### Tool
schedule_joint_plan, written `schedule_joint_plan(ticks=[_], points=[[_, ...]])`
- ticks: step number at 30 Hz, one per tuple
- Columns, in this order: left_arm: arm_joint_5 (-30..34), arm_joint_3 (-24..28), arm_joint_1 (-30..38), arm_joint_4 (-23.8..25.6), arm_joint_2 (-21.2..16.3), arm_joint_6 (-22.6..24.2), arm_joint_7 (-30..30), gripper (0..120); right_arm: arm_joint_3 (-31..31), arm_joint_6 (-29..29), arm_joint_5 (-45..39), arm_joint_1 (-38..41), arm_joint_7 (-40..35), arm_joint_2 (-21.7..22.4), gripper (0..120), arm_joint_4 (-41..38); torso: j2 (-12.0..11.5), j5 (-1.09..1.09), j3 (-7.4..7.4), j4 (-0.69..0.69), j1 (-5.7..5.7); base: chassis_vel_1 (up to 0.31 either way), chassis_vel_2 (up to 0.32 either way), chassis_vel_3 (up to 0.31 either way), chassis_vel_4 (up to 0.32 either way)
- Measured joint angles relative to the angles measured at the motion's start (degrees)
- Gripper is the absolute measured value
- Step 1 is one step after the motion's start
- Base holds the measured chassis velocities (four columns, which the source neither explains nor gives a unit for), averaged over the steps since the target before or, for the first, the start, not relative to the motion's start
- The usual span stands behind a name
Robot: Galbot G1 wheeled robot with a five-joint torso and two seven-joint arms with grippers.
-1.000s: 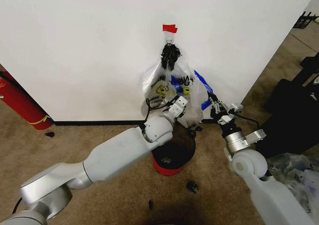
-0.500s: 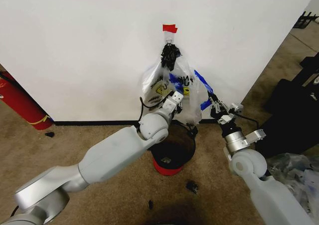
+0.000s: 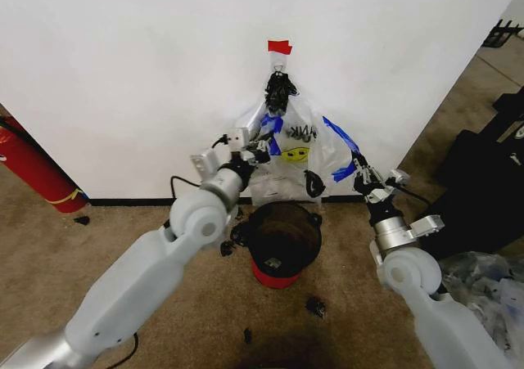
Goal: Pick up the garbage bag from the wall and place it over the trash bin.
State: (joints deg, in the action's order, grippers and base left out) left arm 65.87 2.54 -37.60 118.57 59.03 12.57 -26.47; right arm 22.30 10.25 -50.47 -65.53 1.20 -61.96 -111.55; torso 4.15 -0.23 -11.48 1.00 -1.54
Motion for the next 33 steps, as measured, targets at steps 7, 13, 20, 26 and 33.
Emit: schedule_joint_plan(ticks=[7, 13, 20, 26, 33], points=[[-3.5, -4.4, -9.5, 8.4, -4.7, -0.5, 0.4, 0, 1.6, 0.9, 6.3, -5.1, -0.1, -0.4, 0, -3.0, 0.0, 0.00, 0.00, -0.02, 0.00, 0.000, 0.000, 0.000, 0.000], [-7.6, -7.8, -17.5, 14.4, -6.7, -1.1, 1.1, 0, 4.2, 2.3, 10.0, -12.2, 1.3, -1.8, 0, -5.8, 0.0, 0.00, 0.00, -0.01, 0.00, 0.000, 0.000, 0.000, 0.000], [-12.3, -8.6, -25.3, 17.9, -6.8, -2.1, 2.1, 0, 6.3, 4.0, 12.2, -17.5, 3.2, -2.9, 0, -7.4, 0.0, 0.00, 0.00, 0.00, 0.00, 0.000, 0.000, 0.000, 0.000], [-15.1, -9.0, -31.7, 19.9, -5.9, -2.4, 2.7, 0, 6.7, 5.6, 14.2, -20.3, 5.2, -4.1, 0, -7.7, 0.0, 0.00, 0.00, -0.02, 0.00, 0.000, 0.000, 0.000, 0.000], [-17.6, -9.5, -35.3, 20.9, -5.1, -3.0, 3.4, 0, 6.7, 6.3, 14.6, -21.1, 5.9, -4.9, 0, -7.4, 0.0, 0.00, -0.01, -0.01, 0.00, 0.000, 0.000, 0.000, 0.000]])
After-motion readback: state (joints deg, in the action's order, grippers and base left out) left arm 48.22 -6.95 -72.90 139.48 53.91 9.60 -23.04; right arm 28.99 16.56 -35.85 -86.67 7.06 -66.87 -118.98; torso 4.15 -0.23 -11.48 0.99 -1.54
